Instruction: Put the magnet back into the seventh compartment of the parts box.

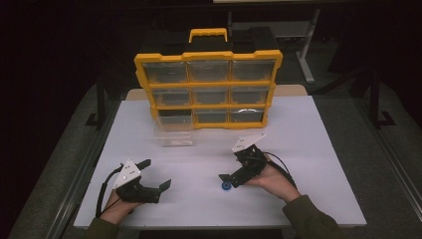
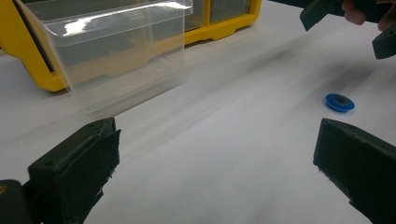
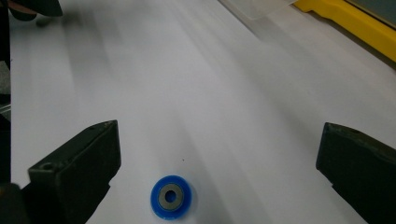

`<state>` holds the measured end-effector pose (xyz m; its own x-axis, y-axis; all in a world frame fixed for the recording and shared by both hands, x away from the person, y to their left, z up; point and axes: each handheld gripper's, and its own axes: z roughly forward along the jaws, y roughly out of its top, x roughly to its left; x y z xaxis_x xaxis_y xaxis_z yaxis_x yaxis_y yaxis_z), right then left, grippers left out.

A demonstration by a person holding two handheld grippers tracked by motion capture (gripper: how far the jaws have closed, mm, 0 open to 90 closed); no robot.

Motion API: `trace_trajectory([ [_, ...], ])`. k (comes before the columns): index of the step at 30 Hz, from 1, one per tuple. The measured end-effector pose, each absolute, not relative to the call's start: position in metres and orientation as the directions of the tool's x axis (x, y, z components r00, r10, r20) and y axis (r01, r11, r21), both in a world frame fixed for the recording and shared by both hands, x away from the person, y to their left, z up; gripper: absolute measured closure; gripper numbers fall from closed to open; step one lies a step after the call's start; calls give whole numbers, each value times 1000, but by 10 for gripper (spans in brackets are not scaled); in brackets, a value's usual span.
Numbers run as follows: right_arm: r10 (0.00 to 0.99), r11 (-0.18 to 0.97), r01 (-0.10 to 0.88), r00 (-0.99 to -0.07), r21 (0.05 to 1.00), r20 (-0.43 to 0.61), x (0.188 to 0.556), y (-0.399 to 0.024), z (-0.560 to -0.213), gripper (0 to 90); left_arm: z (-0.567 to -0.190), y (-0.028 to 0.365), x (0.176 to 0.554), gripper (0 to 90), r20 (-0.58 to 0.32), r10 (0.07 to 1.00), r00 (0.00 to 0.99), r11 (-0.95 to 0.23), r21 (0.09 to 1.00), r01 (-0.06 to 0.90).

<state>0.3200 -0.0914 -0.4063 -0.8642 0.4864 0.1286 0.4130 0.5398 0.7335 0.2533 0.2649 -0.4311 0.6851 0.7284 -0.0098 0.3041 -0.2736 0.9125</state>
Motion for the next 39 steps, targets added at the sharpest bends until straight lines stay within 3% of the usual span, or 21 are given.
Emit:
trace_trajectory([
  [9, 471, 571, 414, -872, 709, 130, 318, -84, -411, 0, -432, 265, 253, 0, -15, 731, 682, -268, 913, 307],
  [19, 438, 619, 394, -891, 680, 118, 316, -80, -416, 63, -432, 263, 253, 0, -14, 727, 686, -271, 913, 305],
  [23, 428, 630, 390, -896, 671, 119, 315, -79, -417, 127, -432, 263, 253, 0, -14, 726, 687, -271, 913, 305],
  [39, 398, 670, 390, -907, 632, 137, 312, -76, -426, 206, -432, 262, 253, 0, -15, 722, 692, -271, 914, 302],
])
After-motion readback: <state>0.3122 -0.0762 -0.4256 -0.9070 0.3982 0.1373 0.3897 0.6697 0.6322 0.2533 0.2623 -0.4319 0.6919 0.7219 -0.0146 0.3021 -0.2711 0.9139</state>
